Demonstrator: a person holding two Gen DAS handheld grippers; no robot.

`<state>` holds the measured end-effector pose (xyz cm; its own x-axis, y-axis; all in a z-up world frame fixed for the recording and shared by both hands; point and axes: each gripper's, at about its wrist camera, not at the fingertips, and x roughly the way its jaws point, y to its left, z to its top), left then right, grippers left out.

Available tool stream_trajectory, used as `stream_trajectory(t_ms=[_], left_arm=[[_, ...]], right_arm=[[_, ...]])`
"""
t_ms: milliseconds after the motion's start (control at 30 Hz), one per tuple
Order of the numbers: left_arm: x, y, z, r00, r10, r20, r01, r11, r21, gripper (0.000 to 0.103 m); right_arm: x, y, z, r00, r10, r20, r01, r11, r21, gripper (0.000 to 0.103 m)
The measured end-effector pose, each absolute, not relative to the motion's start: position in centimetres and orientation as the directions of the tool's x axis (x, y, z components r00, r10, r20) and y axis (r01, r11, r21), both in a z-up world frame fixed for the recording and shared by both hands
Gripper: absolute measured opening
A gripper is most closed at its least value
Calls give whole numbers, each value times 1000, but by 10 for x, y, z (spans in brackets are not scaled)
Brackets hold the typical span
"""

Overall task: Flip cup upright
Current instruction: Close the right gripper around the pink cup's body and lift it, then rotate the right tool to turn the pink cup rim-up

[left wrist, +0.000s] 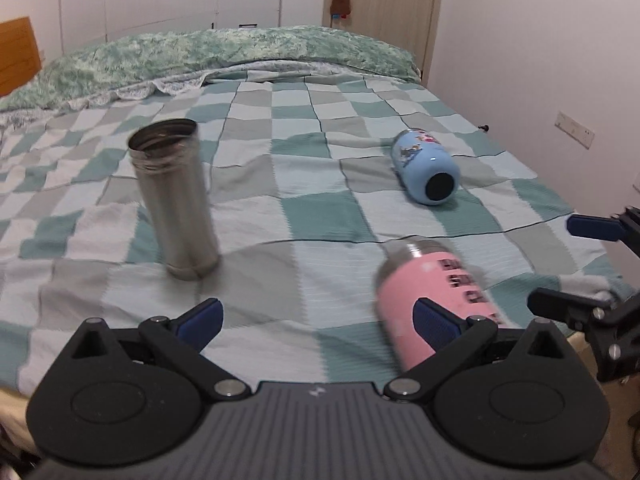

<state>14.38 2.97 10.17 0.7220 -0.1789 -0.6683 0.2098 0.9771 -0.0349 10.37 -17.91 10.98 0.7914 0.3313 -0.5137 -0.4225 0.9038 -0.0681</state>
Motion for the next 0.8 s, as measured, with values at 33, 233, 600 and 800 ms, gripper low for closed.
stream_trajectory(t_ms=[33,233,600,800], left_arm=[[145,36,101,725,-179,-665,216,976,-26,103],[154,66,91,731,-191,-655,256,967,3,103],[183,98,59,696,-251,-672,306,951,-38,103],[191,101,53,682,-273,-678,343,939,-33,103]], right_arm=[[111,-173,109,775,338,-533,-423,905,-41,103],[147,-139,97,697,320,-641,-368,928,64,103],[205,-112,70,508,236,-828,-206,967,149,103],[221,-104,63,407,236,-883,-165,969,183,103]])
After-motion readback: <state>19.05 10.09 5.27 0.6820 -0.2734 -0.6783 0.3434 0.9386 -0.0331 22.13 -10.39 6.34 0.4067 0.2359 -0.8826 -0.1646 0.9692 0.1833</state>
